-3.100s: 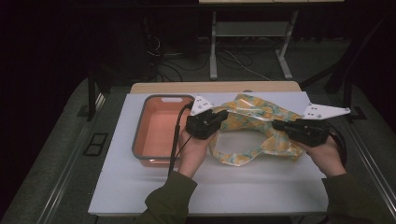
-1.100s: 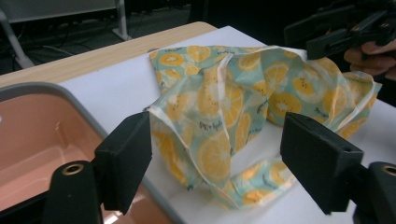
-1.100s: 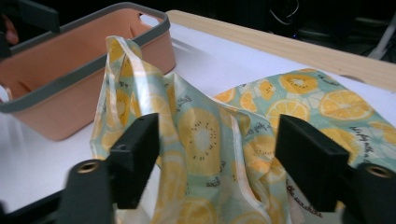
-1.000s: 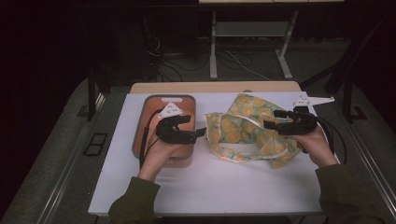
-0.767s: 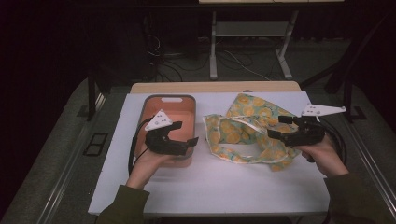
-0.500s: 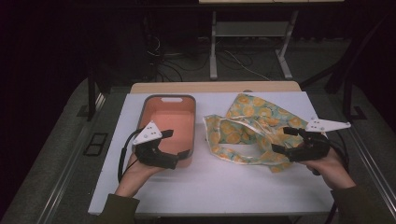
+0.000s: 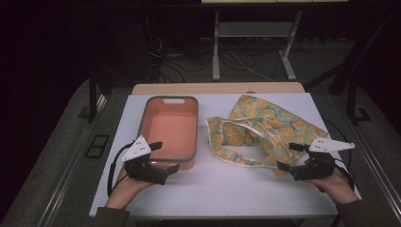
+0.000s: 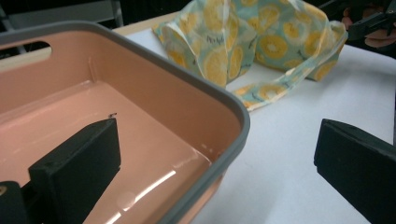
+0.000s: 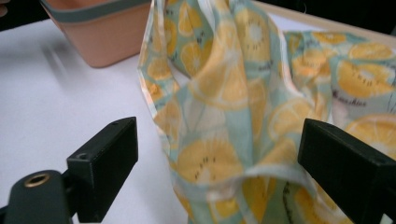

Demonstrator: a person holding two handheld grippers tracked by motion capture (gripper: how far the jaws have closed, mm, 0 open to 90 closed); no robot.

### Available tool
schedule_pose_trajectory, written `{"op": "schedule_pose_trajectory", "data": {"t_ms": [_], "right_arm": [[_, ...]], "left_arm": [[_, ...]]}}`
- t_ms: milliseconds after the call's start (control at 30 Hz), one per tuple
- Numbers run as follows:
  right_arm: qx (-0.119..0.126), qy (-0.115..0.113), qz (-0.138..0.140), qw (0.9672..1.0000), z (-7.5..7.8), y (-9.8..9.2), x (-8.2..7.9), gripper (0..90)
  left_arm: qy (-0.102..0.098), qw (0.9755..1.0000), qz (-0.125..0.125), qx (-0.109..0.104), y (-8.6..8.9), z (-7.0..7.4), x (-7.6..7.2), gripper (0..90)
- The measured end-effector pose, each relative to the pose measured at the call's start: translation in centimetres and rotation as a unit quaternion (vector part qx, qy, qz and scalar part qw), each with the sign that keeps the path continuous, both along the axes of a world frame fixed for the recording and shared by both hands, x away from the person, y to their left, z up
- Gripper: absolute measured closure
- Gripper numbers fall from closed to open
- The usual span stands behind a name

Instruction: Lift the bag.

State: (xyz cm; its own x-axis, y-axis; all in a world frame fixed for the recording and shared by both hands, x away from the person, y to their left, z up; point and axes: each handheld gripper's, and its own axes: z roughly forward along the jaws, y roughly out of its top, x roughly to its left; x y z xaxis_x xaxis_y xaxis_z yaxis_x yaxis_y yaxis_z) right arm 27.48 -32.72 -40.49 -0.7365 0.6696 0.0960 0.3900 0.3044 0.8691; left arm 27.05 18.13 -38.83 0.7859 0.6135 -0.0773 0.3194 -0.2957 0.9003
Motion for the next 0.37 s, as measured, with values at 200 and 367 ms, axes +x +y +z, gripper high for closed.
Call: {"op": "schedule_pose_trajectory", "data": {"t_ms": [200, 367], "right_arm": [[-0.004, 0.008, -0.001, 1.0, -0.54, -0.1, -0.02, 11.9], [-0.001, 0.009, 0.0, 1.0, -0.55, -0.21, 0.02, 11.9]], "left_arm": [[0.008, 0.9999, -0.004, 0.01, -0.19, -0.56, 0.12, 0.0], [0.009, 0.9999, -0.005, 0.009, -0.29, -0.58, 0.15, 0.0]]}}
